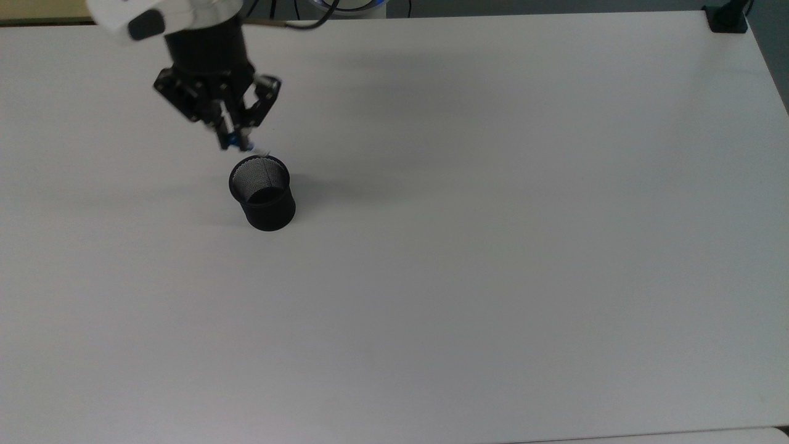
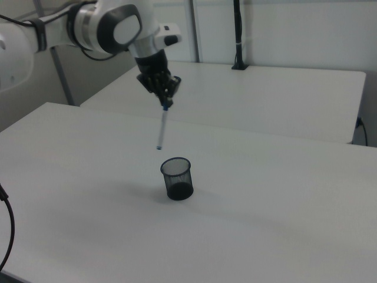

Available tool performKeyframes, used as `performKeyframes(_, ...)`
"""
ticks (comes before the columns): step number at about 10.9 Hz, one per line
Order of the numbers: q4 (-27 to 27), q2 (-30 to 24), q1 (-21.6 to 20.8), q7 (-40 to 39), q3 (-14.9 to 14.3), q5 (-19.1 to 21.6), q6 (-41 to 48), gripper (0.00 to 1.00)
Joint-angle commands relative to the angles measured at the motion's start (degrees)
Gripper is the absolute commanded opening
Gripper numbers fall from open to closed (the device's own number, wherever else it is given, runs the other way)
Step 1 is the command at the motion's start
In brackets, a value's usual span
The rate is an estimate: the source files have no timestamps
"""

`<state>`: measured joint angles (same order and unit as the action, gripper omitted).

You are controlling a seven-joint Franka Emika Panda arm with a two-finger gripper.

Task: Remove the marker
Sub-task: 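Lift the blue marker up out of the mesh cup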

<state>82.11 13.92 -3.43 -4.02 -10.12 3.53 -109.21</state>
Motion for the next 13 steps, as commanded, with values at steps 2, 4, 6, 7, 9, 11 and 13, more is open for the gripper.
performKeyframes(2,2.8,0.7,-8.2,-0.2,0.2,2.6,13.8,0.00)
performKeyframes(4,2.8,5.4,-11.3,-0.2,0.3,2.9,18.1,0.00)
performKeyframes(6,2.9,9.7,-12.8,0.0,0.4,3.2,18.0,0.00)
performKeyframes(7,2.9,11.6,-13.4,-0.1,0.4,3.2,17.7,0.00)
performKeyframes(9,3.1,13.9,-14.0,-0.1,0.4,3.1,17.5,0.00)
performKeyframes(11,4.1,15.2,-14.2,0.3,0.4,3.2,15.6,0.06)
performKeyframes(13,5.4,15.6,-14.1,1.1,0.3,3.1,12.9,0.31)
